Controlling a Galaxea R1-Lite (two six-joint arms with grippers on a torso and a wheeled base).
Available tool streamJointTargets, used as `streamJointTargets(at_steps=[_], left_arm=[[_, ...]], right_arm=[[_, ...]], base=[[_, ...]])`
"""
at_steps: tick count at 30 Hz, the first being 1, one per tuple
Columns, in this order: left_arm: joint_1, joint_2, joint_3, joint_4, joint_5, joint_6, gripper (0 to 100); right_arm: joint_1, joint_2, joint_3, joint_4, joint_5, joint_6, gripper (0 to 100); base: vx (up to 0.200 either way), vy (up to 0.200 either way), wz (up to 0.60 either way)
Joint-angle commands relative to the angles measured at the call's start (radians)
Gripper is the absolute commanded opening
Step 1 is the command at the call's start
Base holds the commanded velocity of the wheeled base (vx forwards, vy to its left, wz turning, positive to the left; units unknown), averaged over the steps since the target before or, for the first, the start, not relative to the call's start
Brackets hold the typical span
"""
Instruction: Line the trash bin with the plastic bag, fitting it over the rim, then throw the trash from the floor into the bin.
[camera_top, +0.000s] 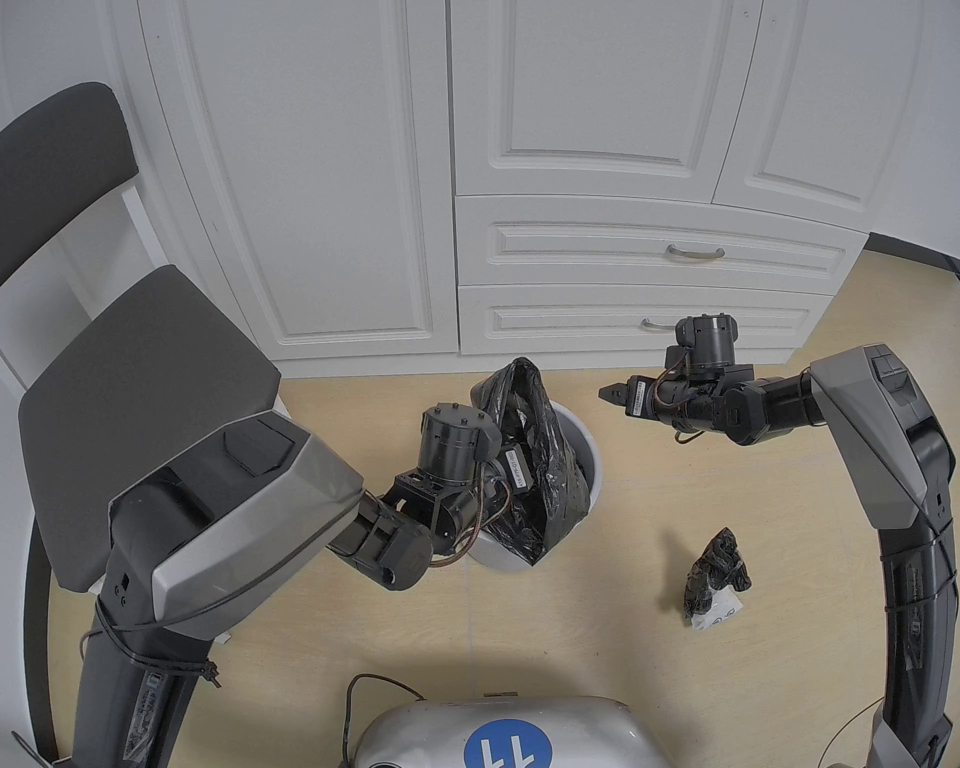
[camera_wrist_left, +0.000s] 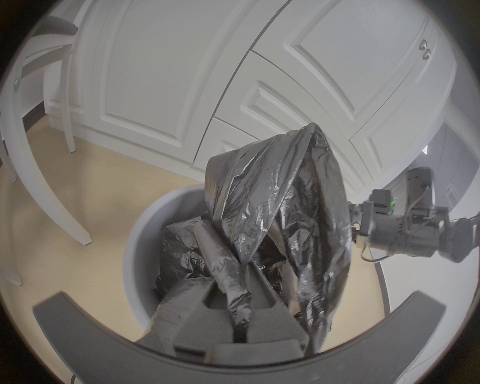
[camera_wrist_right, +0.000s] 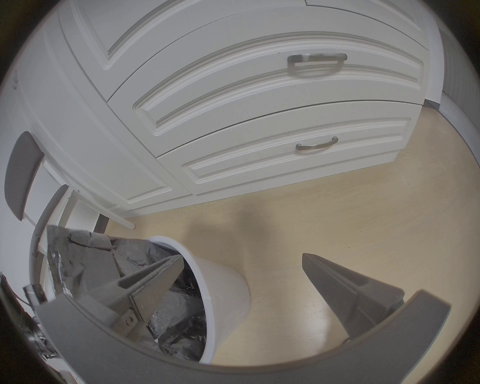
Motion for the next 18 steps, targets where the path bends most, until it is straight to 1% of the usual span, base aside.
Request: streamJointTargets(at_steps=[1, 3, 4, 7, 12, 14, 15, 16, 17, 18], left_arm=[[0.000, 0.040, -0.004, -0.001, 0.001, -0.002, 0], [0.000, 0.040, -0.004, -0.001, 0.001, -0.002, 0], [0.004, 0.038, -0.033, 0.002, 0.003, -0.002, 0], [0.007, 0.019, -0.060, 0.019, 0.003, -0.001, 0], [-0.002, -0.035, -0.048, 0.056, 0.003, 0.010, 0], [-0.010, -0.061, -0.037, 0.093, 0.003, 0.013, 0], [-0.011, -0.074, -0.033, 0.113, 0.001, 0.015, 100], [-0.011, -0.074, -0.033, 0.113, 0.001, 0.015, 100], [-0.011, -0.101, -0.022, 0.176, -0.007, 0.016, 100], [-0.011, -0.113, -0.017, 0.199, -0.007, 0.016, 100]], right_arm=[[0.009, -0.036, 0.026, -0.001, 0.001, 0.001, 100], [0.010, -0.037, 0.026, -0.001, 0.001, 0.001, 100], [0.015, -0.056, 0.042, -0.003, 0.004, 0.001, 100], [0.020, -0.074, 0.060, -0.011, 0.004, 0.001, 100], [0.024, -0.100, 0.089, -0.015, 0.005, -0.001, 100], [0.035, -0.131, 0.122, -0.014, 0.008, -0.002, 100], [0.038, -0.142, 0.134, -0.012, 0.008, -0.005, 100], [0.038, -0.142, 0.134, -0.012, 0.008, -0.005, 100], [0.052, -0.166, 0.169, -0.015, 0.010, -0.010, 100], [0.056, -0.179, 0.184, -0.015, 0.010, -0.018, 100]], base=[[0.000, 0.000, 0.00], [0.000, 0.000, 0.00], [0.000, 0.000, 0.00], [0.000, 0.000, 0.00], [0.000, 0.000, 0.00], [0.000, 0.000, 0.00], [0.000, 0.000, 0.00], [0.000, 0.000, 0.00], [0.000, 0.000, 0.00], [0.000, 0.000, 0.00]])
